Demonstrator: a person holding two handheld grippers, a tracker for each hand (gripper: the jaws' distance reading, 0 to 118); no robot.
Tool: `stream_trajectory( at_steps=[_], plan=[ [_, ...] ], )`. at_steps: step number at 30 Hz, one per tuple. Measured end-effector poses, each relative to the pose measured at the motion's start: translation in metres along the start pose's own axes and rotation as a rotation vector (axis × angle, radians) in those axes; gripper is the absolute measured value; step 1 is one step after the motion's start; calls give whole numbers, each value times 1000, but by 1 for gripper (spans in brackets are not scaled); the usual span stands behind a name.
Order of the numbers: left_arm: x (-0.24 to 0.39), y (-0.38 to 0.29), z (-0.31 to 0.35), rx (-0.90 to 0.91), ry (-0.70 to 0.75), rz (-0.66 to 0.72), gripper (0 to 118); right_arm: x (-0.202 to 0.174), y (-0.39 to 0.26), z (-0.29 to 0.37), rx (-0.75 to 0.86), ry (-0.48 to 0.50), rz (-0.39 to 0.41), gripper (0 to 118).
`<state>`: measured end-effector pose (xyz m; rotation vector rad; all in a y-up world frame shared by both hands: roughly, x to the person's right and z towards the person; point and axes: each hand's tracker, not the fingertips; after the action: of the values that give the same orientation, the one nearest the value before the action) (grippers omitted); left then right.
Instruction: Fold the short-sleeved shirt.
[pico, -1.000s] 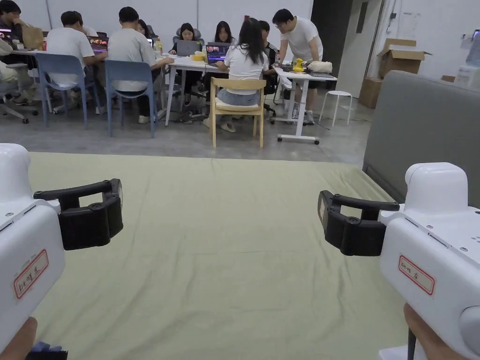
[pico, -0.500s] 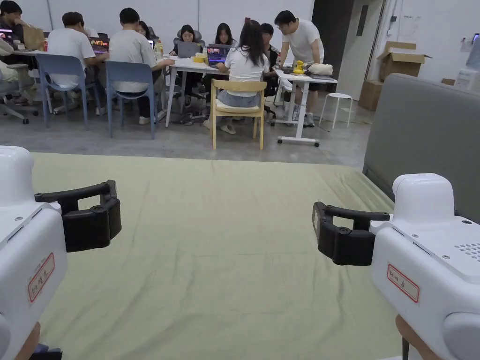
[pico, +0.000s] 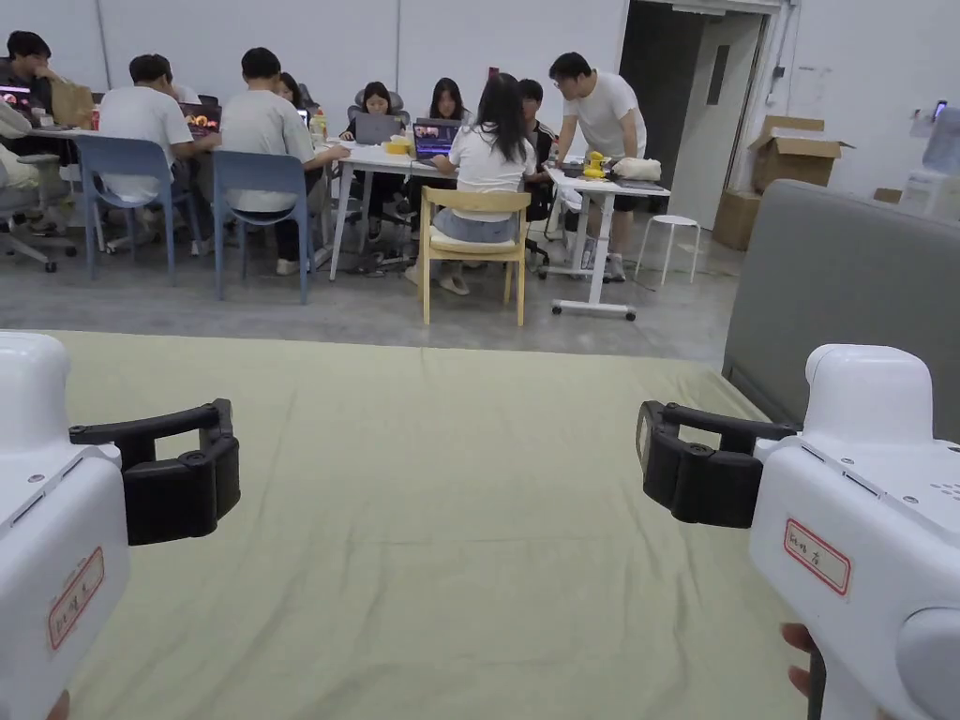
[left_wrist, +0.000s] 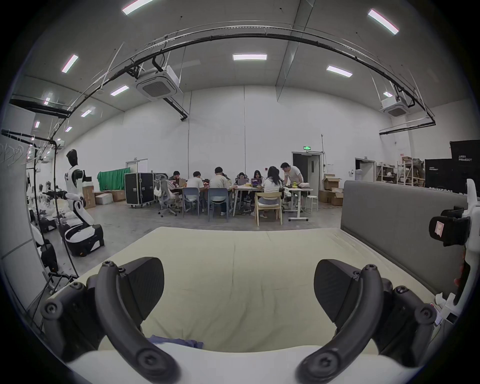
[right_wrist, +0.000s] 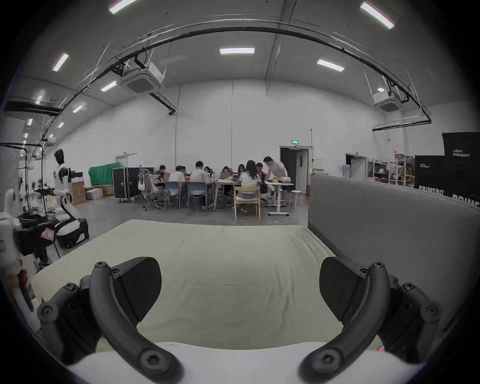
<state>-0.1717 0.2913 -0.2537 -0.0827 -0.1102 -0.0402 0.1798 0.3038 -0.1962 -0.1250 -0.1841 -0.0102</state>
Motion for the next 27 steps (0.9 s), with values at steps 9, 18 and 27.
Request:
stream_trajectory(
  at_steps=[9,18,27],
  plan=[
    [2,-2,-4,-19,-26,15,118,7,-4,0,-20,132,-120,118],
    [3,0,-5,-4,6,3,118,-3,-5,-6,17,-38,35,118],
    [0,1,-3,12,25,-4,118,-4,-7,-2,25,-15,52,118]
  ],
)
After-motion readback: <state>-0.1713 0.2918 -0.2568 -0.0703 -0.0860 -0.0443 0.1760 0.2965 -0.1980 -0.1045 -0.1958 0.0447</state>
